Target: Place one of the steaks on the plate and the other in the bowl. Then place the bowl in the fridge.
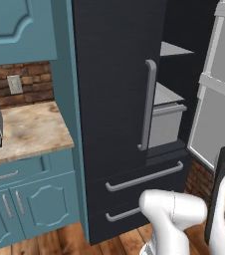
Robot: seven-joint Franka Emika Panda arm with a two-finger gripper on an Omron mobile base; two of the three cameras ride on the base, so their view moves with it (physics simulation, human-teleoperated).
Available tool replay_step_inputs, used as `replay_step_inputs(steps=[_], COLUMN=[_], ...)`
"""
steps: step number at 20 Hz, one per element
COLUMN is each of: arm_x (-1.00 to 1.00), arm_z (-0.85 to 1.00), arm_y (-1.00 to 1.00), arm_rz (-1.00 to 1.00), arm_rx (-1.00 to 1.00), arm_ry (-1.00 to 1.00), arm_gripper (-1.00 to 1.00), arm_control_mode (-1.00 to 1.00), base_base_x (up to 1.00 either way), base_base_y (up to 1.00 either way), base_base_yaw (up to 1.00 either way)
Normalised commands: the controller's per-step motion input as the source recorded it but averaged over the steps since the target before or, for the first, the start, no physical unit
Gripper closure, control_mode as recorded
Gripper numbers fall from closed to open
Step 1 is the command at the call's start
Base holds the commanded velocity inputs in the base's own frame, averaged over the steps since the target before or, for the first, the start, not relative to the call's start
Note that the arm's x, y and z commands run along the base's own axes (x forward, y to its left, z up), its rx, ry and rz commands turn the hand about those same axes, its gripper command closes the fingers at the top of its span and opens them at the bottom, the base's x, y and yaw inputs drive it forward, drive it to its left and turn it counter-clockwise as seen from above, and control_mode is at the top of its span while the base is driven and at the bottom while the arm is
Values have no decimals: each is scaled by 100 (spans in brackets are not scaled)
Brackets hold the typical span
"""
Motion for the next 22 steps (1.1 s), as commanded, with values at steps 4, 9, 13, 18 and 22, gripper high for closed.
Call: replay_step_inputs(steps=[4,9,13,18,22], arm_x=[-7,-1,-1,0,6], arm_z=[1,12,0,0,-8], arm_y=[79,50,47,67,60], arm_rz=[16,6,0,1,14], arm_rx=[20,29,37,41,26], arm_ry=[-16,-42,-65,-17,3], arm_gripper=[-100,-100,-100,-100,-100], arm_control_mode=[-100,-100,-100,-100,-100], base_base_x=[0,0,0,0,0], base_base_y=[0,0,0,0,0], base_base_yaw=[0,0,0,0,0])
